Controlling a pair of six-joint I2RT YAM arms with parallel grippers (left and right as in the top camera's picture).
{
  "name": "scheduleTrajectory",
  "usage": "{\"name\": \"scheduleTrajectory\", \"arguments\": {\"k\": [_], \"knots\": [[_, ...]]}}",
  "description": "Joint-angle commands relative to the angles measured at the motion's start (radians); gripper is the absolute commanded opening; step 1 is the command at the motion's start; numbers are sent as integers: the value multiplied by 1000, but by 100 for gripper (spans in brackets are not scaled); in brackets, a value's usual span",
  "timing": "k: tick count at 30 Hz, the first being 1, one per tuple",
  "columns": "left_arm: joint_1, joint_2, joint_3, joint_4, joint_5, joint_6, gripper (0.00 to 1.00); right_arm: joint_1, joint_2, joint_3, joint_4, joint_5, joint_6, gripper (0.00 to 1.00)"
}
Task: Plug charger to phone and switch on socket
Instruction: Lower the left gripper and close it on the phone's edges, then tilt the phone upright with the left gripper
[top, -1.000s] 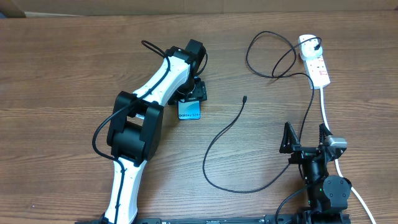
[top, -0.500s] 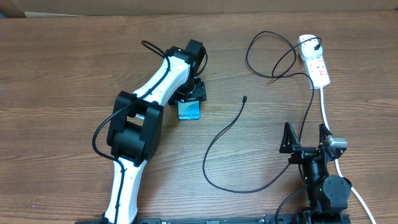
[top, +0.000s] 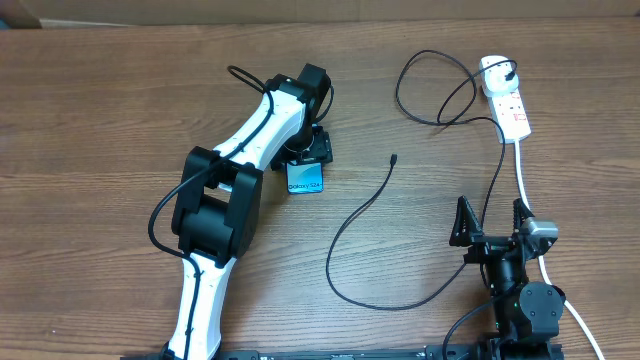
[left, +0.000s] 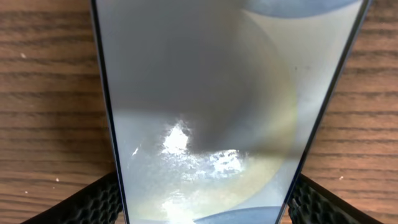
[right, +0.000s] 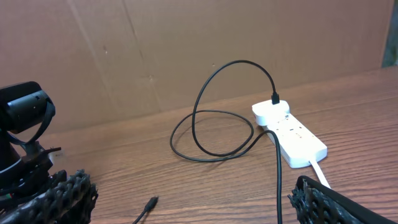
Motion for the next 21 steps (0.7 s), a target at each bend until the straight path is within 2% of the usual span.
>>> {"name": "scheduleTrajectory", "arguments": {"k": [1, 17, 21], "knots": [[-5, 27, -14, -6, 64, 1, 78, 0, -10, -10, 6, 10, -7, 100], [-5, 27, 44, -82, 68, 2, 77, 0, -10, -11, 6, 10, -7, 100], [-1, 27, 93, -130, 108, 2, 75, 0, -10, -10, 6, 10, -7, 100]]}}
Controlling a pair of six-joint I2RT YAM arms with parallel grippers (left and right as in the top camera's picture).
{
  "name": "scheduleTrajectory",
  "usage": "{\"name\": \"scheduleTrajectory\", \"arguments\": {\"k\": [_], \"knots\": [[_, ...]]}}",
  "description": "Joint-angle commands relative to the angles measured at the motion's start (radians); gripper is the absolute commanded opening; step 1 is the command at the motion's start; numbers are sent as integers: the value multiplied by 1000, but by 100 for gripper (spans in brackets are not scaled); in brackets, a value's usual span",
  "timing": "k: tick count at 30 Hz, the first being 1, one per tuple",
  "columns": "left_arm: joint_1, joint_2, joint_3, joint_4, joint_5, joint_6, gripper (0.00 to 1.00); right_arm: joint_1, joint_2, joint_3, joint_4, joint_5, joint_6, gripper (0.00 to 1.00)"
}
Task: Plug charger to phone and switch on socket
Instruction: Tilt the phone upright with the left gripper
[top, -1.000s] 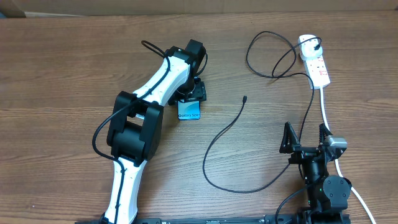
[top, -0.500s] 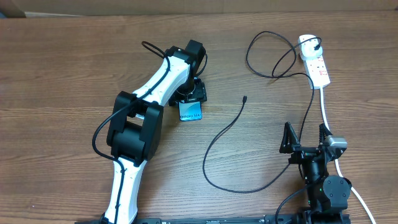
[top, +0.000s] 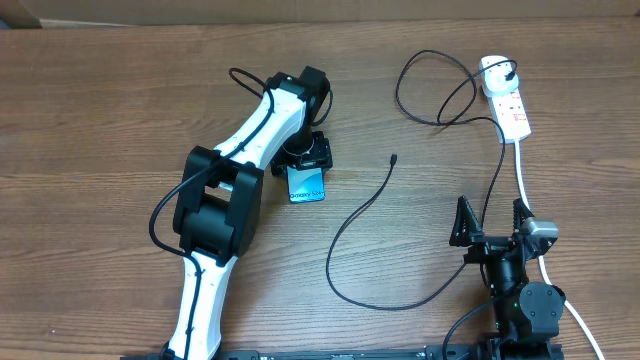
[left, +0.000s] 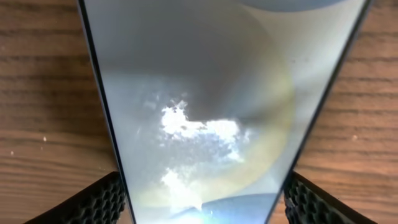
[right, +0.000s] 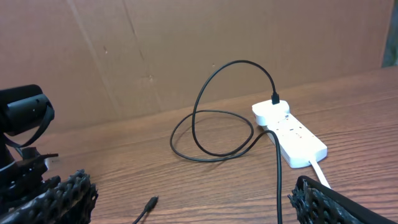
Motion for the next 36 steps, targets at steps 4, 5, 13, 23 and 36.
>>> {"name": "scheduleTrajectory", "arguments": {"k": [4, 5, 13, 23, 36], "knots": [[7, 17, 109, -60, 82, 2, 75, 0, -10, -10, 5, 9, -8, 100], [9, 17, 119, -67, 81, 2, 74, 0, -10, -10, 5, 9, -8, 100], [11, 17, 130, -84, 8, 9, 89, 0, -10, -11, 5, 9, -8, 100], [0, 17, 40, -14, -51, 4, 100, 0, -10, -11, 5, 9, -8, 100], [0, 18, -29, 88, -66, 6, 94, 0, -10, -10, 5, 9, -8, 100]]}}
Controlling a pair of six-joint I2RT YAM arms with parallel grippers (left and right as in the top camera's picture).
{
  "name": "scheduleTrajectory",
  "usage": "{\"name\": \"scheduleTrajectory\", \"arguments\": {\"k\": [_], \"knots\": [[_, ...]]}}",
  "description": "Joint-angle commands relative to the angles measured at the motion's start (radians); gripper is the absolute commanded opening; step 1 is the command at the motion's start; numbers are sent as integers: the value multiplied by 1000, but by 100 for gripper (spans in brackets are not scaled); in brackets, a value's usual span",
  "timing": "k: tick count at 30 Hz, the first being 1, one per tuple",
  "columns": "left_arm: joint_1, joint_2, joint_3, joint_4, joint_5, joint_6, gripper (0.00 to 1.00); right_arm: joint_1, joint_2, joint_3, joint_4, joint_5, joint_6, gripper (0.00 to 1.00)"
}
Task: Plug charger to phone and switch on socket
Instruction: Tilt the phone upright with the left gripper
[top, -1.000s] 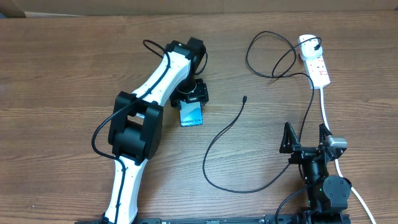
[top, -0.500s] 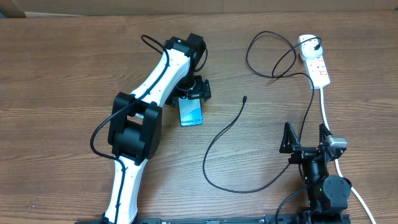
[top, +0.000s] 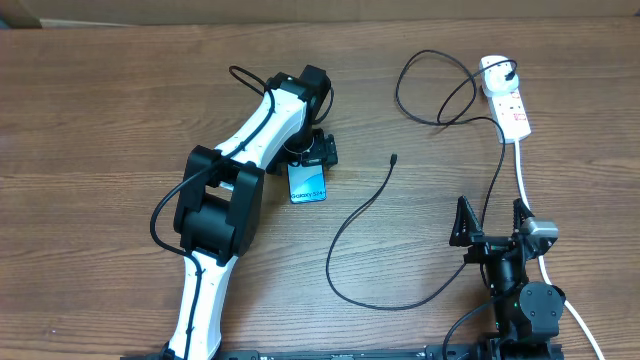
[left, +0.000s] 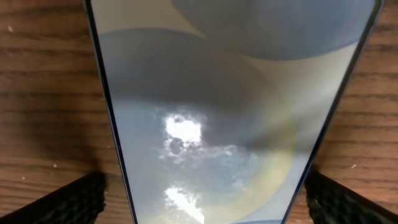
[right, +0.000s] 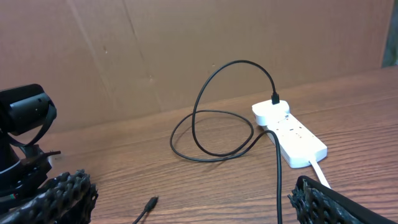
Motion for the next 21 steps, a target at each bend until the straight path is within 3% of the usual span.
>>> {"name": "scheduleTrajectory", "arguments": {"k": [1, 21], "knots": [[-2, 11, -26, 37, -30, 6, 92, 0, -10, -11, 5, 9, -7, 100], [-29, 11, -79, 58, 16, -3, 90, 0, -10, -10, 5, 9, -7, 100]]}}
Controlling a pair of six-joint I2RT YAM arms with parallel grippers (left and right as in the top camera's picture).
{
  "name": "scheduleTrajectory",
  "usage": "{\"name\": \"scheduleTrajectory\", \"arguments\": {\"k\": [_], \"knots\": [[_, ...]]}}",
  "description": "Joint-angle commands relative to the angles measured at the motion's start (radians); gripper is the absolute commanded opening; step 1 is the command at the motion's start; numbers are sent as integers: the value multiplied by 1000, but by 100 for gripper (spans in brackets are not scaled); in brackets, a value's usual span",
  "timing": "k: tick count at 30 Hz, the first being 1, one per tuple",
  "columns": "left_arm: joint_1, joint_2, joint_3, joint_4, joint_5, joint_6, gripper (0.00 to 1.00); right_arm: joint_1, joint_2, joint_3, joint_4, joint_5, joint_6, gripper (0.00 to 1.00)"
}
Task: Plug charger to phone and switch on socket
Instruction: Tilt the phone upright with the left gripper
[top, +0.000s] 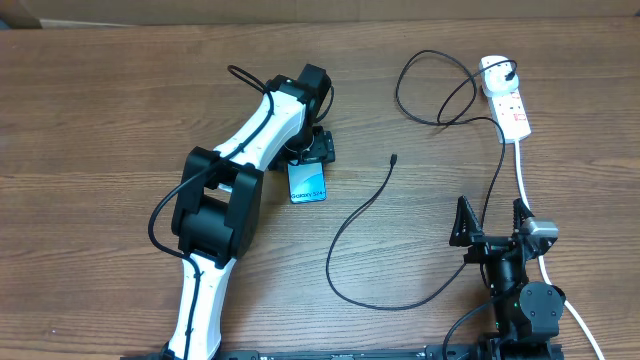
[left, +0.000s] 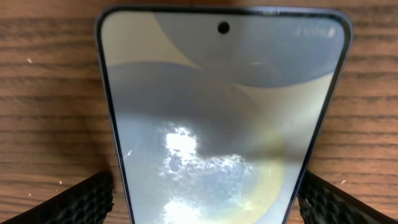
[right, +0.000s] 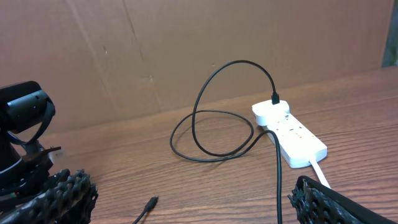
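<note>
The phone (left: 217, 112) lies flat on the wooden table, screen up, its camera hole at the far end; in the overhead view the phone (top: 307, 181) sits just in front of my left gripper (top: 309, 152). My left gripper (left: 205, 202) straddles the phone's near end, open, with thin gaps on both sides. The black charger cable (top: 350, 215) ends in a free plug (top: 394, 158), also seen as the plug (right: 149, 205). Its other end goes into the adapter (right: 272, 112) on the white power strip (top: 512, 105). My right gripper (right: 193, 190) is open and holds nothing.
The cable makes a loose loop (top: 430, 85) beside the power strip. The strip's white lead (top: 525, 180) runs toward the right arm's base. A cardboard wall (right: 199, 43) stands behind the table. My left arm (top: 225, 200) stretches over the table's left half.
The left wrist view now takes in the phone's far edge and camera hole, so the gripper has drawn back from it. Its fingers stand slightly nearer the phone's sides. The right arm is unchanged.
At first my left fingers pressed on the phone's sides, and the phone lay slightly askew. A little later it had shifted a bit toward the near side, still held. Then the fingers stood apart from it. Now the phone rests free on the table.
</note>
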Motion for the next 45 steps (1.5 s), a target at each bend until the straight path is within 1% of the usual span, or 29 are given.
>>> {"name": "scheduleTrajectory", "arguments": {"k": [1, 20, 25, 29, 39, 41, 45], "knots": [[-24, 30, -46, -5, 40, -6, 90, 0, -10, -11, 6, 9, -7, 100], [-30, 30, -52, -36, 27, -40, 84, 0, -10, -11, 6, 9, -7, 100], [-30, 30, -52, -45, 26, -40, 85, 0, -10, -11, 6, 9, -7, 100], [-30, 30, -52, -45, 26, -40, 81, 0, -10, -11, 6, 9, -7, 100], [-30, 30, -52, -47, 26, -40, 79, 0, -10, -10, 6, 9, -7, 100], [-30, 30, -52, -48, 27, -41, 75, 0, -10, -11, 6, 9, -7, 100], [-29, 30, -52, -52, 27, -43, 74, 0, -10, -11, 6, 9, -7, 100]]}}
